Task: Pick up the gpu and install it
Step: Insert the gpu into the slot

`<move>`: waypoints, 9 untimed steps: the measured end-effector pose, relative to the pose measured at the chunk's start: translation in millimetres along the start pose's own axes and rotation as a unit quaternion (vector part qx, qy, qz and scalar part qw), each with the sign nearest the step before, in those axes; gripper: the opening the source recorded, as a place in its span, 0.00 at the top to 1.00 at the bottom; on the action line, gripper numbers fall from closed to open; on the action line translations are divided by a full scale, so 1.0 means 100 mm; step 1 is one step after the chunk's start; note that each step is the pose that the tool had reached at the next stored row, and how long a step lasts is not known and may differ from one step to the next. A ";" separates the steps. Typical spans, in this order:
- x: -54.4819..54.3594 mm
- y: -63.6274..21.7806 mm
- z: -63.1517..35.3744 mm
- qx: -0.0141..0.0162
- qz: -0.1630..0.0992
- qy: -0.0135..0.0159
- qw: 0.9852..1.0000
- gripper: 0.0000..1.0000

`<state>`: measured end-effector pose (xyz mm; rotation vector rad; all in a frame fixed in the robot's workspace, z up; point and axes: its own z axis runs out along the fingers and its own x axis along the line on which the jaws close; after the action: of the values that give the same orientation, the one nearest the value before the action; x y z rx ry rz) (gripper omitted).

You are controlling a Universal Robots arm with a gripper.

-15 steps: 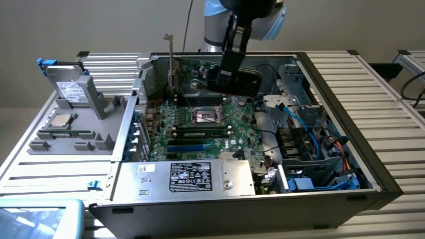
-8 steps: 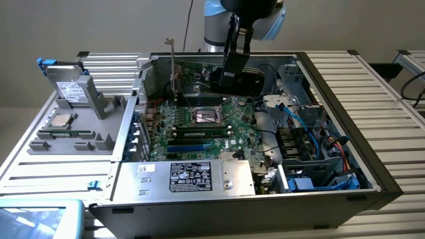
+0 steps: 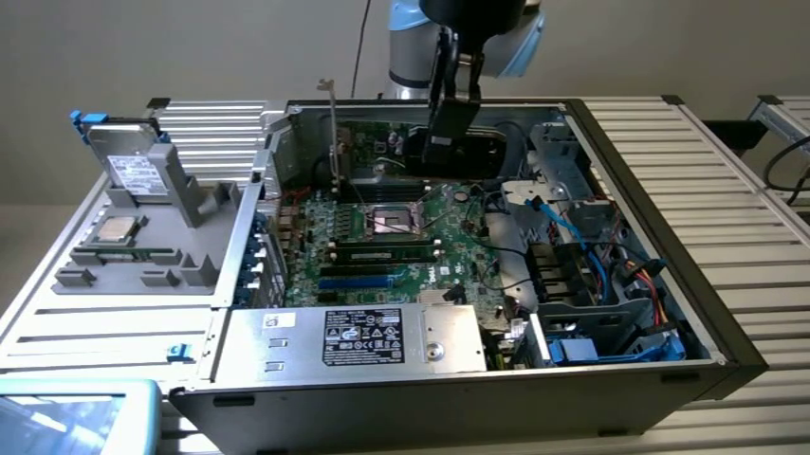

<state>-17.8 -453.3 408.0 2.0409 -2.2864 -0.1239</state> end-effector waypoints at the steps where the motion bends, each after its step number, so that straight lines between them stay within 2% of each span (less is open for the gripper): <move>1: -0.01 0.001 0.008 0.002 -0.003 0.001 1.000 0.72; 6: -0.09 0.013 0.054 0.008 -0.014 0.007 1.000 0.72; 9: -0.13 0.033 0.081 0.010 -0.017 0.014 1.000 0.72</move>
<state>-20.4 -439.9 400.3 2.0784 -2.2468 -0.0753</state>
